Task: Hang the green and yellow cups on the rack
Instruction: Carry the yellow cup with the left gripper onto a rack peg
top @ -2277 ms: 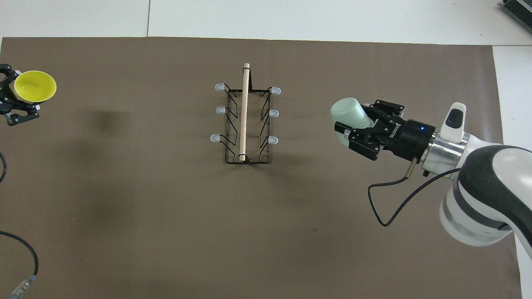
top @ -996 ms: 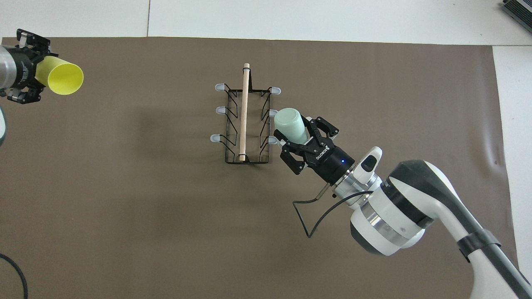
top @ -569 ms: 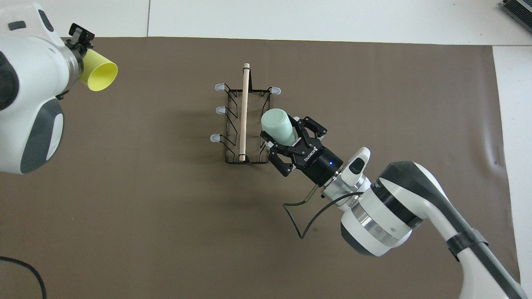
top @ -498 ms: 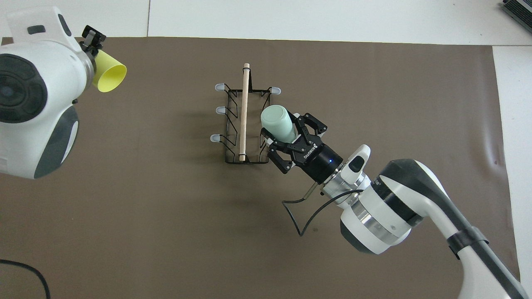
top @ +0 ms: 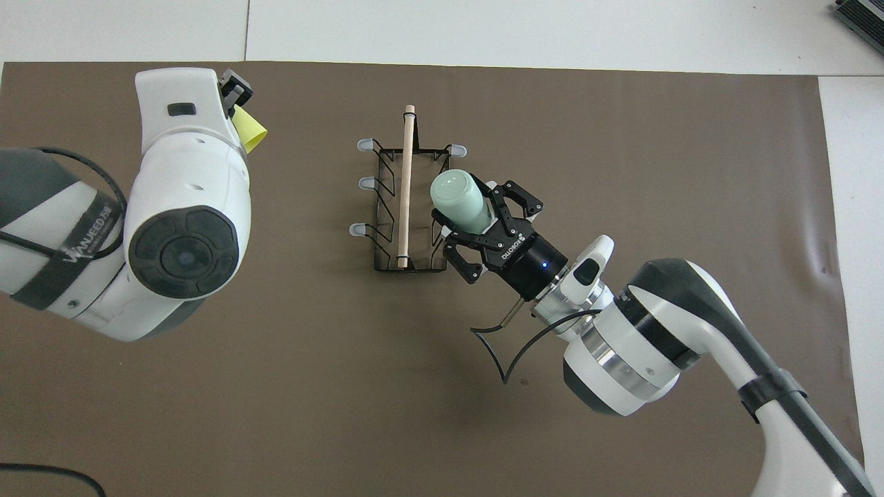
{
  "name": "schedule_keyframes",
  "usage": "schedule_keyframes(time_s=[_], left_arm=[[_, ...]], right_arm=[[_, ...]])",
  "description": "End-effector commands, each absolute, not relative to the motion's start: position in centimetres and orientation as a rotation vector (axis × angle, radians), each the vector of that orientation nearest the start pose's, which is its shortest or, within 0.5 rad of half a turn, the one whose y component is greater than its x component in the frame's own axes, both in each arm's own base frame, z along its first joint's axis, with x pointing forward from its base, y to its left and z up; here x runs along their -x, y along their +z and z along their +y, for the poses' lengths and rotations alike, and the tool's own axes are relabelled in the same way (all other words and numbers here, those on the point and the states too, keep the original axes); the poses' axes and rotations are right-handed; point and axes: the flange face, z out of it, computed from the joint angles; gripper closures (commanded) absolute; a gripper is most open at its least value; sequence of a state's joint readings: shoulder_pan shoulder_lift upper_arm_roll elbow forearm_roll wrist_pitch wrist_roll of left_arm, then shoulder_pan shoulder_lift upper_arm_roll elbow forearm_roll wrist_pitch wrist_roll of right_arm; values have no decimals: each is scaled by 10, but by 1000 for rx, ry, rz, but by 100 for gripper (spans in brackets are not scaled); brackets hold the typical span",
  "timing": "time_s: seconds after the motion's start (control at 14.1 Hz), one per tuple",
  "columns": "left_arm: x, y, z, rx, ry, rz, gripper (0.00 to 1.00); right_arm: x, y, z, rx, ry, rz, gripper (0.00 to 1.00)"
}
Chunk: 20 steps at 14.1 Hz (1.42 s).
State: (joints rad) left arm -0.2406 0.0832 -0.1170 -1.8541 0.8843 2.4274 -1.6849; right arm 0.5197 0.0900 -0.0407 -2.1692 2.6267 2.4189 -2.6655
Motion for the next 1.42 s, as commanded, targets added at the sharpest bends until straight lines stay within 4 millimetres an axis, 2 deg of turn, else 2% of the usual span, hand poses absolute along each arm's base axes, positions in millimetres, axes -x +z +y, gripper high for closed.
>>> schedule_keyframes(time_s=[0.0, 0.28, 0.57, 0.71, 0.85, 1.07, 1.14, 1.35], left_arm=[[-561, 523, -214, 2633, -1434, -979, 100], [-522, 510, -245, 2591, -1592, -825, 100], [-487, 496, -275, 2567, -1672, -738, 100], [-465, 489, -292, 2535, -1700, -802, 100], [-455, 478, -299, 2485, -1766, -777, 100], [-450, 459, -300, 2408, -1837, -772, 100], [-443, 454, -305, 2416, -1851, -755, 100], [-442, 450, -309, 2409, -1877, -712, 100]], right_arm=[[-503, 373, 273, 1817, -1734, -560, 100], [-499, 359, 277, 1873, -1685, -550, 100], [-495, 359, 284, 1897, -1638, -540, 100], [-493, 359, 290, 1891, -1626, -543, 100], [-494, 360, 290, 1883, -1629, -536, 100], [-495, 351, 290, 1890, -1620, -544, 100], [-496, 346, 291, 1891, -1616, -546, 100], [-496, 337, 295, 1879, -1612, -552, 100]])
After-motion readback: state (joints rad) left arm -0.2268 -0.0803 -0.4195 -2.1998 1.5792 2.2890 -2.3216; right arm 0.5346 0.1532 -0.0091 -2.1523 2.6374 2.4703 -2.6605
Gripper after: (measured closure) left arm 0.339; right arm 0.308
